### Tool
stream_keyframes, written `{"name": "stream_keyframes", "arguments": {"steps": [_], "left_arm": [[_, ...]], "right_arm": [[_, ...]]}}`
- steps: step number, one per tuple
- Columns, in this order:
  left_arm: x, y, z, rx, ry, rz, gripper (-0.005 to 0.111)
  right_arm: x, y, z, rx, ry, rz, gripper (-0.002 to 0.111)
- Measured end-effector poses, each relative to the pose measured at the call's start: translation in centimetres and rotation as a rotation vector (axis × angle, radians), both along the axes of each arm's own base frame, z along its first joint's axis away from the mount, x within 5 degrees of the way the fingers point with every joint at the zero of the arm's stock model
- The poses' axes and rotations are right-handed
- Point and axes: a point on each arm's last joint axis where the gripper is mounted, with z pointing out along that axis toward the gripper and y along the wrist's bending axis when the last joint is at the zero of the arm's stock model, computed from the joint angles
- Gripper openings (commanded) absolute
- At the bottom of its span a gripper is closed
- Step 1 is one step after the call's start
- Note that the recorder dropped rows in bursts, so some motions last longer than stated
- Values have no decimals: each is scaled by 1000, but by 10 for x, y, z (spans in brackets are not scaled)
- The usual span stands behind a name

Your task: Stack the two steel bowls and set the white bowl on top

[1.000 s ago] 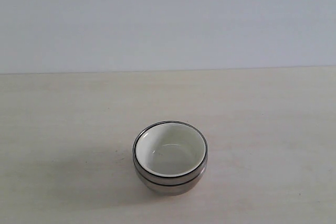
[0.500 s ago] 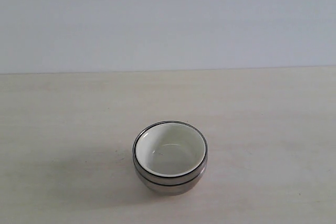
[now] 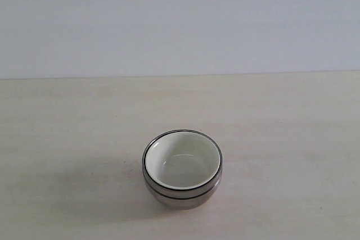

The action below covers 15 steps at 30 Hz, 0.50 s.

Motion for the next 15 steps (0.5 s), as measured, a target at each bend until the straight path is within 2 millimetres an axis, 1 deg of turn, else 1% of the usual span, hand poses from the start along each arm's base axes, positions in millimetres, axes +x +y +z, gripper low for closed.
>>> {"name": "stream_keyframes", "arguments": {"steps": [11,15], "left_arm": [[0,0,0,0,0,0,4],[0,0,0,0,0,0,4]], "right_arm": [[0,0,-1,-8,6,1,0],[-1,0,-8,-76,81,8,0]]}}
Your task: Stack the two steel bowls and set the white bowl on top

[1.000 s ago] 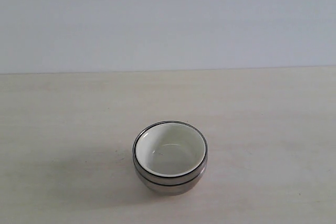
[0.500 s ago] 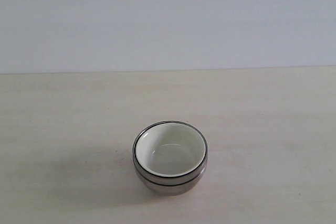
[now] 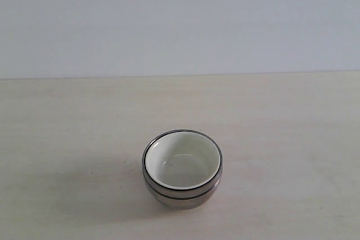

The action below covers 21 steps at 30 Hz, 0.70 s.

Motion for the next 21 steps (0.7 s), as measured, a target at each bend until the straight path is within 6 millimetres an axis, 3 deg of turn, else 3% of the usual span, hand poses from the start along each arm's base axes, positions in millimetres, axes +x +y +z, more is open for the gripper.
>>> {"name": "stream_keyframes", "arguments": {"steps": [5,21], "left_arm": [[0,0,0,0,0,0,4],[0,0,0,0,0,0,4]], "right_arm": [[-2,0,-9,-43,99,7,0],[-2,0,-10,-61,107,10,0]]}}
